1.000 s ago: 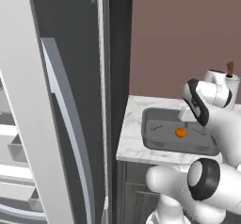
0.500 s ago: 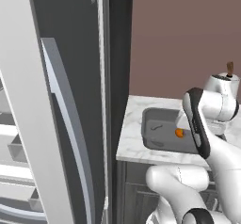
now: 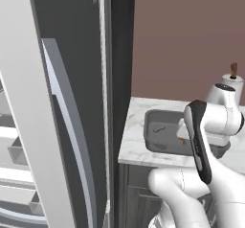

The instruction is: Pick the pear and tangerine from the fridge and place them inside the tupperware on the counter.

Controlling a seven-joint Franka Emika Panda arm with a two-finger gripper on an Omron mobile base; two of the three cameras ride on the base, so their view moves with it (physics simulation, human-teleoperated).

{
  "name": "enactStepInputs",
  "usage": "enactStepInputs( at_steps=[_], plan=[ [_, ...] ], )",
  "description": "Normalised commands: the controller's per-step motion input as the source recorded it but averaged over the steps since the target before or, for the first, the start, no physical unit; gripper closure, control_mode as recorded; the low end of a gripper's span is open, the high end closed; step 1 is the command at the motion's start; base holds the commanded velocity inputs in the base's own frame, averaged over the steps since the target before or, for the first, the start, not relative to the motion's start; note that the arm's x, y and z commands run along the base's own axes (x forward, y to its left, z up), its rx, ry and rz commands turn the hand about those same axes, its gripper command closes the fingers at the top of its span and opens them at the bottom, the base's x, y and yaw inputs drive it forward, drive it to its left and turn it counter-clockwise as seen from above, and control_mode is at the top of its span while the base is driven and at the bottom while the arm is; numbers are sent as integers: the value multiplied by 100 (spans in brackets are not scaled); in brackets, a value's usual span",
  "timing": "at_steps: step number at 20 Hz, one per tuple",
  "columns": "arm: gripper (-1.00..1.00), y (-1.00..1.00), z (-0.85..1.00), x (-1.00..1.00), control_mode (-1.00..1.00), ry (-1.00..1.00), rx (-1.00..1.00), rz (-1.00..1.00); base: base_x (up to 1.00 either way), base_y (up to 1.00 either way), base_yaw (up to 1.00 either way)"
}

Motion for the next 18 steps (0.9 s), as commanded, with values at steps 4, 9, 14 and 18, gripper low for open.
enactStepInputs(
  at_steps=[4, 9, 14, 18],
  plan=[
    [-100, 0, 0, -18, -100, -14, 0, 0, 0, 0, 0],
    [-100, 0, 0, -32, 100, -21, 0, -1, -60, 0, -1],
    [-100, 0, 0, 0, 100, 0, 0, 0, -100, 14, 0],
    [-100, 0, 0, 0, 100, 0, 0, 0, -100, 36, 0]
  ],
)
